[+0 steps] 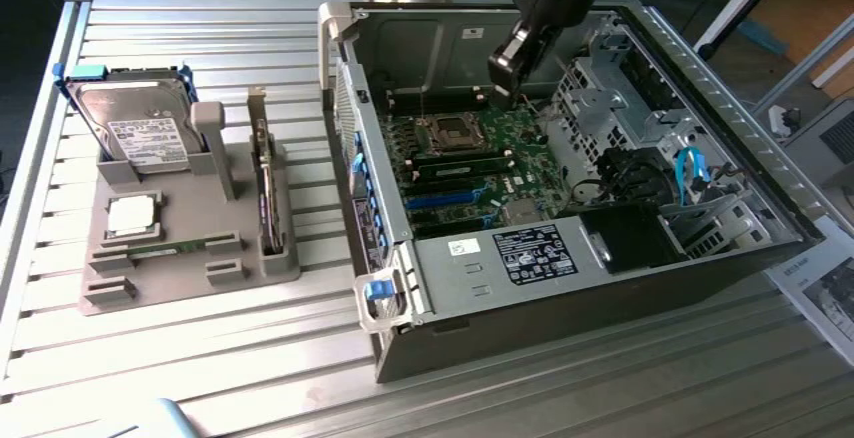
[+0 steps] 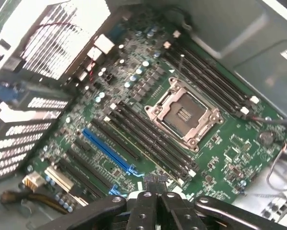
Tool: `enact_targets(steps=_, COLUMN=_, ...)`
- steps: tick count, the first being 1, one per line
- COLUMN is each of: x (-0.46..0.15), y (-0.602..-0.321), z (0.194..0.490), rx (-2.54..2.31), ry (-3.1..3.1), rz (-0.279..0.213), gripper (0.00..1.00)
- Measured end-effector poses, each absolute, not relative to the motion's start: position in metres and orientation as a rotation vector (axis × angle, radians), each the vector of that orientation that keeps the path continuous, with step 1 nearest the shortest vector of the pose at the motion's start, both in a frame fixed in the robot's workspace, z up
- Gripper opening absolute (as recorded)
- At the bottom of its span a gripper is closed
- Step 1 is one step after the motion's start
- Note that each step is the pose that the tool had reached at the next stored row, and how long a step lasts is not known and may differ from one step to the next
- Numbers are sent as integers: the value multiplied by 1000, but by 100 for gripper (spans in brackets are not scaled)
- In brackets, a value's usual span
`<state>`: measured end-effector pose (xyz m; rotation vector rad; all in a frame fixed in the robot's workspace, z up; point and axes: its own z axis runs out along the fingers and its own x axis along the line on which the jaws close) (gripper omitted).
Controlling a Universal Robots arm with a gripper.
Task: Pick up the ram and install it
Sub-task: 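Press down the ram until it locks into place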
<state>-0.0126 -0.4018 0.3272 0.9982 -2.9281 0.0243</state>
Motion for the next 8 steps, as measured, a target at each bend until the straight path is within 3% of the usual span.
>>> enact_targets(steps=8, x=-13, y=-402, z=327, rx=685, ry=-3016, rz=16, gripper=10)
